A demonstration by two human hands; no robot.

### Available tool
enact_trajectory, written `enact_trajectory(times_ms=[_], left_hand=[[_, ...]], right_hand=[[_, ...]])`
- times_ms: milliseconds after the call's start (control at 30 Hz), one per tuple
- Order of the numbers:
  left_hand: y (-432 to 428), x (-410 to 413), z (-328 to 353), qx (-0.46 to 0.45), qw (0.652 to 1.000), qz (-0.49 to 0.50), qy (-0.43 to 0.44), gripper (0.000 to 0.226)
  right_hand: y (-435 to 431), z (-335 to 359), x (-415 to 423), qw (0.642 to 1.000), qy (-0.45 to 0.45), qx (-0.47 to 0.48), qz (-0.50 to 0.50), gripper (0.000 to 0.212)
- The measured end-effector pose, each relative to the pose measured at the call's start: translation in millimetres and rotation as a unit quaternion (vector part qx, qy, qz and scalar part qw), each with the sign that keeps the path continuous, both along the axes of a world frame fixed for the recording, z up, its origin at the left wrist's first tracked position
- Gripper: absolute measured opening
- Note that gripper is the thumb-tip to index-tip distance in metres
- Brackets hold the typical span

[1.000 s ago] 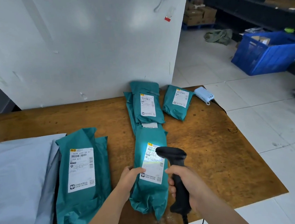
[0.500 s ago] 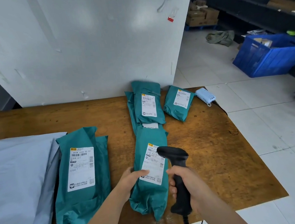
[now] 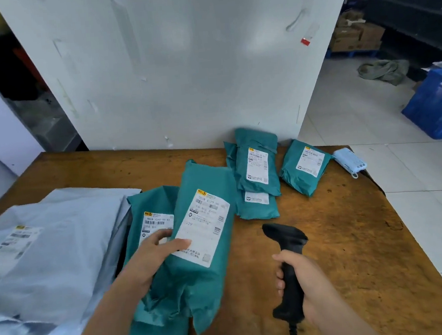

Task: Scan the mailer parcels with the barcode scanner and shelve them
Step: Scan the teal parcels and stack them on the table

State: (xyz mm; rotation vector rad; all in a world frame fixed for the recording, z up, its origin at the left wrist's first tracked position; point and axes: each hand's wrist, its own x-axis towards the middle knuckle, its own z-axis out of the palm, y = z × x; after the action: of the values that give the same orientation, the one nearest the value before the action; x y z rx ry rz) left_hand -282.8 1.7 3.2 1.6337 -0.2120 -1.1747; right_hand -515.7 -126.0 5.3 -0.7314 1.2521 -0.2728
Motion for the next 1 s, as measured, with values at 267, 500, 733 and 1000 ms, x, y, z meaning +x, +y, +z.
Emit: enact_trajectory(times_ms=[267, 500, 733, 1000], left_hand=[[48.2, 50.6, -4.8, 0.132, 0.981, 0.081, -0.116, 0.054], [21.0, 31.3, 18.0, 0.13, 0.888, 0.14, -0.418, 0.07], [-67.8, 2.7, 19.0, -0.046, 0.883, 0.062, -0.462, 0.032], [-202.6, -25.0, -35.5, 0.018, 0.929, -0.135, -0.345, 0.033]], right_hand=[[7.2, -3.8, 26.0, 0.998, -0.004, 0.028, 0.062, 0.017], [-1.1, -3.9, 28.2, 0.998, -0.002, 0.015, 0.056, 0.016], [-15.8, 6.6, 22.9, 1.0, 0.0, -0.004, 0.026, 0.017], [-53.7, 21.6, -12.8, 0.996, 0.013, -0.085, 0.004, 0.015]])
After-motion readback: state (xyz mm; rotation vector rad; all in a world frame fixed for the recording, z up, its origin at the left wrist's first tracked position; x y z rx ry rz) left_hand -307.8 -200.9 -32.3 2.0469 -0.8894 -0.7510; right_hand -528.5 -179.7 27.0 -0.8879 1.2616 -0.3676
